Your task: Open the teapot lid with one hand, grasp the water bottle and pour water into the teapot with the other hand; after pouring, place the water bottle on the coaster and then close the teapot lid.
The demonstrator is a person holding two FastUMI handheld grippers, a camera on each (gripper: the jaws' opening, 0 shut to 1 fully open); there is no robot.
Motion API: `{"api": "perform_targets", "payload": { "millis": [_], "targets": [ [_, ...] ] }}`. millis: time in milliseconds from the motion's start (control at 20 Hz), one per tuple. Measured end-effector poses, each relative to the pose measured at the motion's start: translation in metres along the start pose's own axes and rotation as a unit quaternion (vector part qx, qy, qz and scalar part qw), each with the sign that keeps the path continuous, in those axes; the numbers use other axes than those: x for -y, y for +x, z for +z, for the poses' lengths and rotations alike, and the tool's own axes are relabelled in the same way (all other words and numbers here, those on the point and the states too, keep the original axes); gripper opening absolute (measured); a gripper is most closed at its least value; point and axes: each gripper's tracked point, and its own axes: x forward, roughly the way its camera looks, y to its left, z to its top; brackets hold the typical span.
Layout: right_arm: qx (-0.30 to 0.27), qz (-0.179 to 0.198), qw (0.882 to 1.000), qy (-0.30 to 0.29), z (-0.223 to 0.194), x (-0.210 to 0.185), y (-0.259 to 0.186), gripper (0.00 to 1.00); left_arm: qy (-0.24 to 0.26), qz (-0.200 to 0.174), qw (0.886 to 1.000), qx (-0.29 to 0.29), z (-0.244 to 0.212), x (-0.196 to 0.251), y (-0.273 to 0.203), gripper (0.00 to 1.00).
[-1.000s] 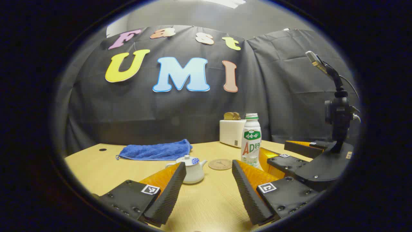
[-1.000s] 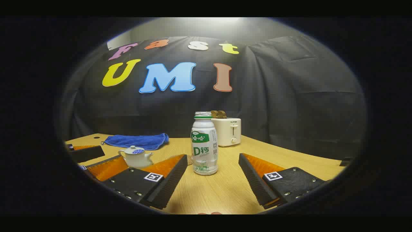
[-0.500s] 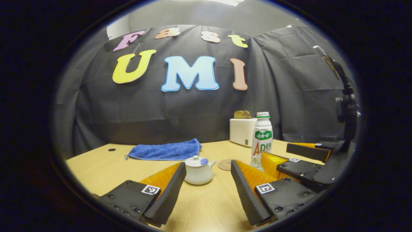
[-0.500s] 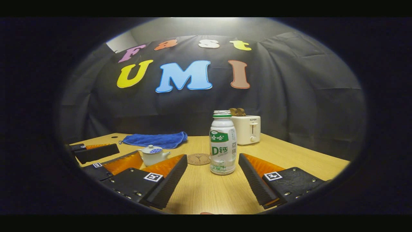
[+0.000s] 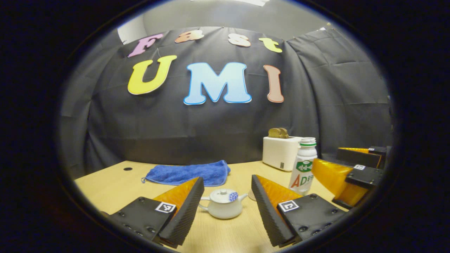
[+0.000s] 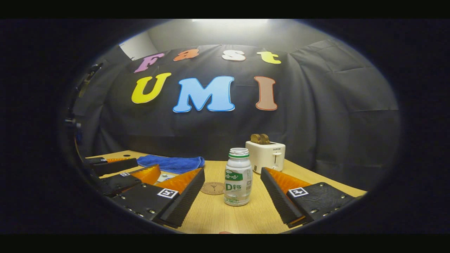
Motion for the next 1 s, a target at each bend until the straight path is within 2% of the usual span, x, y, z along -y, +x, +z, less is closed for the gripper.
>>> {"api": "perform_targets", "payload": {
  "millis": [100,150,200,250,400,600,850,900,950,1000],
  "targets": [
    [0.002,0.002,1.0,-0.001,0.003,0.001,0.001,0.98,0.006,0.008,1.0,-0.006,-0.001,-0.005,0.019,0.92],
    [0.002,0.002,1.0,-0.001,0.003,0.001,0.001,0.98,0.012,0.011,1.0,-0.01,-0.003,-0.007,0.029,0.87],
    [0.0,0.004,1.0,0.001,0.001,0.0,0.002,0.98,0.018,0.013,1.0,-0.015,-0.009,-0.007,0.037,0.85],
    [-0.004,0.006,1.0,0.003,-0.001,0.0,0.004,0.98,0.021,0.012,0.999,-0.021,-0.013,-0.006,0.045,0.89],
    [-0.017,0.011,1.0,0.012,-0.01,-0.001,0.007,0.98,0.03,0.012,0.999,-0.036,-0.029,-0.002,0.063,0.73],
    [-0.03,0.007,0.999,0.017,-0.02,0.006,0.008,0.98,0.027,0.011,0.998,-0.061,-0.052,0.001,0.074,0.8],
    [-0.039,0.0,0.999,0.031,-0.029,0.016,0.009,0.98,0.032,0.015,0.997,-0.071,-0.06,0.001,0.081,0.58],
    [-0.041,-0.001,0.999,0.033,-0.031,0.017,0.009,0.98,0.036,0.015,0.997,-0.07,-0.06,0.002,0.081,0.6],
    [-0.042,-0.002,0.999,0.035,-0.032,0.018,0.009,0.98,0.04,0.015,0.997,-0.07,-0.059,0.002,0.081,0.51],
    [-0.044,-0.004,0.998,0.036,-0.034,0.02,0.009,0.98,0.044,0.014,0.996,-0.07,-0.06,0.002,0.082,0.57]
  ]
}}
